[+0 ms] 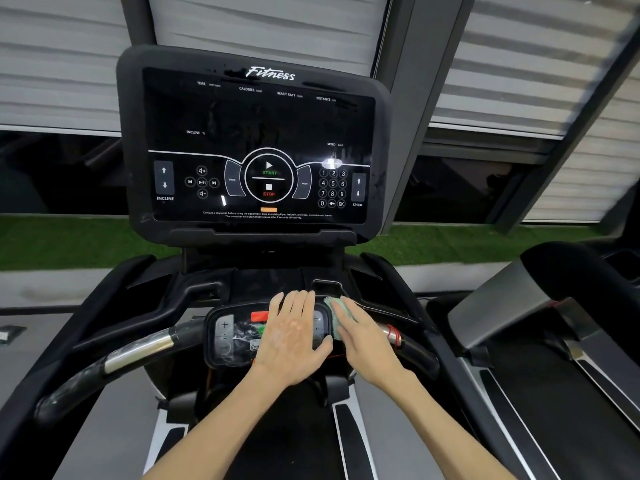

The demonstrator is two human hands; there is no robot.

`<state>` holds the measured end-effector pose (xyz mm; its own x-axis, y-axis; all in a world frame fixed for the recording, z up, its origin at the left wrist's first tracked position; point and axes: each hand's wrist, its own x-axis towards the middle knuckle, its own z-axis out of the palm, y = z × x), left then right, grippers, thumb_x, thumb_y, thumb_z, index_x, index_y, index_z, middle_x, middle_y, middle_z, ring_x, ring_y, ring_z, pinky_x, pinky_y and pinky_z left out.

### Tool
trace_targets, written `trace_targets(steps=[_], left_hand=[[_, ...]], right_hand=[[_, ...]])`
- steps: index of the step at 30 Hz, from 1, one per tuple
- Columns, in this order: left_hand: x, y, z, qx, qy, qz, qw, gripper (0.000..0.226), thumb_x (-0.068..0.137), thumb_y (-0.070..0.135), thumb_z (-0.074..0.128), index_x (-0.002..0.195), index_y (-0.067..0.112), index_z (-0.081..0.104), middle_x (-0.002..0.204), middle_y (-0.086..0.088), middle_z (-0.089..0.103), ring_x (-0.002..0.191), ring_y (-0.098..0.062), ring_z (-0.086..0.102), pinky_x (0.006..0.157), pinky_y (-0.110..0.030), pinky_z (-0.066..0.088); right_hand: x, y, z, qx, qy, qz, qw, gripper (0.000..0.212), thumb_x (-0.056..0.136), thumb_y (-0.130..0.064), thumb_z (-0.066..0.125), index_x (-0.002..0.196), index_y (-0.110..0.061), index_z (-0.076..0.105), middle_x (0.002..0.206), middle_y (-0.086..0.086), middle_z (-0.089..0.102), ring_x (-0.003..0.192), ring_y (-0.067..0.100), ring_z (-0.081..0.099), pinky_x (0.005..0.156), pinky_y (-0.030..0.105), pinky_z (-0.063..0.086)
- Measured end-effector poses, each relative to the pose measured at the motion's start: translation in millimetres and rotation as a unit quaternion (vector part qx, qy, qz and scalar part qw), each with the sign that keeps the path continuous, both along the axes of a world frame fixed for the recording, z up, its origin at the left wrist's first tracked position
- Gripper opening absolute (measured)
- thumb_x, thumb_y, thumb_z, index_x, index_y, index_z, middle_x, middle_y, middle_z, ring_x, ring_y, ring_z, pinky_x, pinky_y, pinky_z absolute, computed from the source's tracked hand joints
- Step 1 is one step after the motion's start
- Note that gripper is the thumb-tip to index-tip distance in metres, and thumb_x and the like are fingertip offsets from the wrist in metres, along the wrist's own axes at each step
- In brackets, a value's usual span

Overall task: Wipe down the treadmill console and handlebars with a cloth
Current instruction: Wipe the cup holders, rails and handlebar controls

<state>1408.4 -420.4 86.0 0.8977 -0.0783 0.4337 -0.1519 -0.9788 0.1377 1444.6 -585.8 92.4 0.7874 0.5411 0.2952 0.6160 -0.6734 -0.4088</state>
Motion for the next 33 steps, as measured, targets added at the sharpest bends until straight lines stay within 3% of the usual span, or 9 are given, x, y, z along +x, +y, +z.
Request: trace_targets(steps=[4, 7, 12, 16, 19, 23, 27, 31, 33], left_hand=[[-1.1, 0.2, 0.2, 0.004, 0.008, 0.003, 1.000, 0.074, 0.080, 0.056, 0.047, 0.132, 0.004, 0.051, 0.122, -0.006, 0.058, 0.117, -0.023, 0.052, 0.111, -0.041, 0.032], [-1.2, 0.6, 1.8, 0.003, 0.013, 0.008, 1.000, 0.075, 0.079, 0.059, 0.046, 0.131, 0.005, 0.052, 0.121, -0.005, 0.058, 0.116, -0.022, 0.052, 0.112, -0.041, 0.033], [-1.1, -1.6, 2.7, 0.007, 0.016, 0.008, 1.000, 0.076, 0.076, 0.059, 0.048, 0.130, 0.005, 0.051, 0.120, -0.005, 0.058, 0.115, -0.023, 0.052, 0.111, -0.041, 0.029], [-0.3, -1.5, 1.0, 0.009, 0.004, 0.006, 1.000, 0.076, 0.075, 0.058, 0.051, 0.128, 0.004, 0.054, 0.118, -0.006, 0.060, 0.113, -0.023, 0.054, 0.109, -0.039, 0.026], [0.5, -0.1, -1.6, 0.016, 0.002, 0.010, 1.000, 0.076, 0.078, 0.059, 0.049, 0.131, 0.004, 0.053, 0.121, -0.006, 0.060, 0.115, -0.024, 0.054, 0.110, -0.039, 0.027], [0.2, -2.5, -0.4, 0.014, 0.024, 0.022, 0.999, 0.076, 0.080, 0.060, 0.045, 0.132, 0.005, 0.051, 0.123, -0.006, 0.058, 0.118, -0.024, 0.052, 0.112, -0.042, 0.031], [0.4, -3.8, 0.0, 0.012, 0.027, 0.026, 0.999, 0.077, 0.079, 0.060, 0.046, 0.131, 0.004, 0.053, 0.121, -0.006, 0.059, 0.116, -0.024, 0.053, 0.111, -0.043, 0.032], [1.4, -4.6, -0.7, 0.009, 0.033, 0.029, 0.999, 0.078, 0.078, 0.060, 0.045, 0.131, 0.003, 0.054, 0.121, -0.007, 0.059, 0.116, -0.025, 0.053, 0.111, -0.044, 0.031], [1.5, -5.0, -1.3, 0.008, 0.031, 0.029, 0.999, 0.077, 0.078, 0.059, 0.045, 0.130, 0.003, 0.054, 0.121, -0.007, 0.060, 0.116, -0.025, 0.053, 0.111, -0.044, 0.030]], right_hand=[[8.6, -16.3, -19.8, 0.000, -0.005, -0.010, 1.000, 0.059, 0.091, 0.004, 0.048, 0.146, -0.016, 0.039, 0.147, 0.002, 0.039, 0.134, 0.009, 0.037, 0.108, 0.006, 0.023], [10.1, -38.9, -26.1, 0.016, 0.011, -0.085, 0.996, 0.074, 0.078, 0.012, 0.050, 0.144, -0.020, 0.041, 0.139, -0.005, 0.045, 0.125, 0.013, 0.048, 0.097, 0.013, 0.038], [5.3, -30.2, -27.0, 0.008, -0.012, -0.080, 0.997, 0.061, 0.084, 0.007, 0.047, 0.139, -0.017, 0.041, 0.130, -0.003, 0.047, 0.119, 0.016, 0.050, 0.092, 0.022, 0.045], [8.6, 13.3, -25.7, 0.005, -0.038, -0.030, 0.999, 0.052, 0.086, -0.002, 0.049, 0.137, -0.012, 0.044, 0.135, 0.004, 0.046, 0.122, 0.017, 0.045, 0.104, 0.030, 0.040], [12.6, -3.2, -20.7, -0.004, -0.006, -0.004, 1.000, 0.058, 0.086, 0.004, 0.048, 0.140, -0.015, 0.045, 0.135, -0.002, 0.047, 0.123, 0.012, 0.046, 0.105, 0.021, 0.038], [22.0, -56.8, -25.5, -0.017, 0.059, -0.119, 0.991, 0.072, 0.074, 0.006, 0.051, 0.137, -0.027, 0.048, 0.123, -0.010, 0.054, 0.106, 0.013, 0.057, 0.082, 0.024, 0.047], [26.8, -77.7, -26.6, -0.053, 0.087, -0.153, 0.983, 0.059, 0.078, 0.003, 0.050, 0.129, -0.026, 0.054, 0.105, -0.015, 0.051, 0.093, 0.013, 0.056, 0.069, 0.027, 0.045], [25.7, -39.0, -17.5, -0.015, 0.046, -0.079, 0.996, 0.051, 0.085, -0.003, 0.047, 0.130, -0.028, 0.054, 0.117, -0.009, 0.058, 0.104, 0.021, 0.061, 0.081, 0.042, 0.052], [16.9, -7.4, -12.1, -0.002, 0.006, -0.028, 1.000, 0.052, 0.086, 0.000, 0.046, 0.134, -0.021, 0.050, 0.125, -0.004, 0.056, 0.111, 0.020, 0.056, 0.088, 0.037, 0.050]])
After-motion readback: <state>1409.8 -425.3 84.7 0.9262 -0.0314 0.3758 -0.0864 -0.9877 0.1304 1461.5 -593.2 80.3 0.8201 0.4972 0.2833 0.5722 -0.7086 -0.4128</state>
